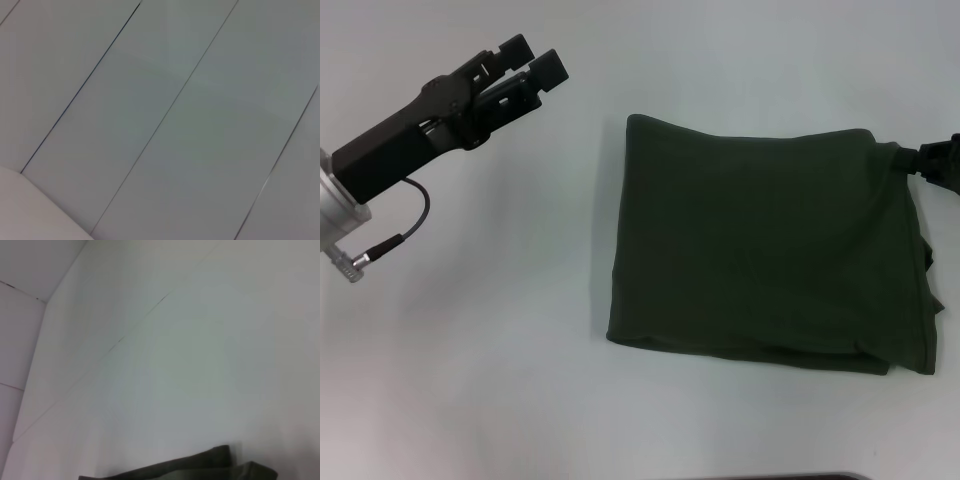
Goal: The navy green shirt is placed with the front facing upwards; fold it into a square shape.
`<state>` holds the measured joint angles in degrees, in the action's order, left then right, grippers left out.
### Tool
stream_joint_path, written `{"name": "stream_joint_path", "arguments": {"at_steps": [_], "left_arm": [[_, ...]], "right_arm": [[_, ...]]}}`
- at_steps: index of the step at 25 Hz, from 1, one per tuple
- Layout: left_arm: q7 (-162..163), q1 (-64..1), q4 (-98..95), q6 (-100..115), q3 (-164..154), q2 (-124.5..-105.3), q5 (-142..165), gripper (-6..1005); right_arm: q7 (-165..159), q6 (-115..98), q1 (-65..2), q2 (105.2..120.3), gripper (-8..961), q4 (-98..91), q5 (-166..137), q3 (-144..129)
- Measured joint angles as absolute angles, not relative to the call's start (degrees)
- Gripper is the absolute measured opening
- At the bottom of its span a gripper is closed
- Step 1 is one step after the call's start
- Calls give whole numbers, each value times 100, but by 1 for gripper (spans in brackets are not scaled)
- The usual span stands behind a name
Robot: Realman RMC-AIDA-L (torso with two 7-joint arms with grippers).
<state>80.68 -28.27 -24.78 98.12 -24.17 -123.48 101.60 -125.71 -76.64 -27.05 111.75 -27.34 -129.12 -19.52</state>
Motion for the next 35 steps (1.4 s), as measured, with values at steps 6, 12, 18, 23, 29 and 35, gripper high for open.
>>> {"name": "stream_joint_path", "arguments": {"at_steps": [6,12,18,23,29,35], "left_arm": [[8067,-2842,-2478,9821,-2412,-12344,10160,919],[8067,-2848,-2478,9832,-2392,-12341,10158,919],[8071,-2840,-2478,9846,-2347,-12339,10153,920],[8072,-2827,-2478,9853,-2346,-12339,10150,920],[8069,-2823,-2478,9853,-2302,-12339,10150,920],[8068,-2848,-2478,9853,-2285,-12340,10150,919]], "right_arm": [[-12594,-7664,-2699,11159,36,-2735,-12910,-1964],[-12744,-7521,-2636,11141,92,-2734,-12905,-1929],[-12706,-7528,-2658,11148,303,-2733,-12752,-1924],[-12093,-7999,-2650,11180,424,-2731,-12150,-1941],[-11972,-8142,-2808,11240,547,-2673,-12169,-2409],[-12031,-7941,-2990,11343,546,-2670,-12185,-3034]]}}
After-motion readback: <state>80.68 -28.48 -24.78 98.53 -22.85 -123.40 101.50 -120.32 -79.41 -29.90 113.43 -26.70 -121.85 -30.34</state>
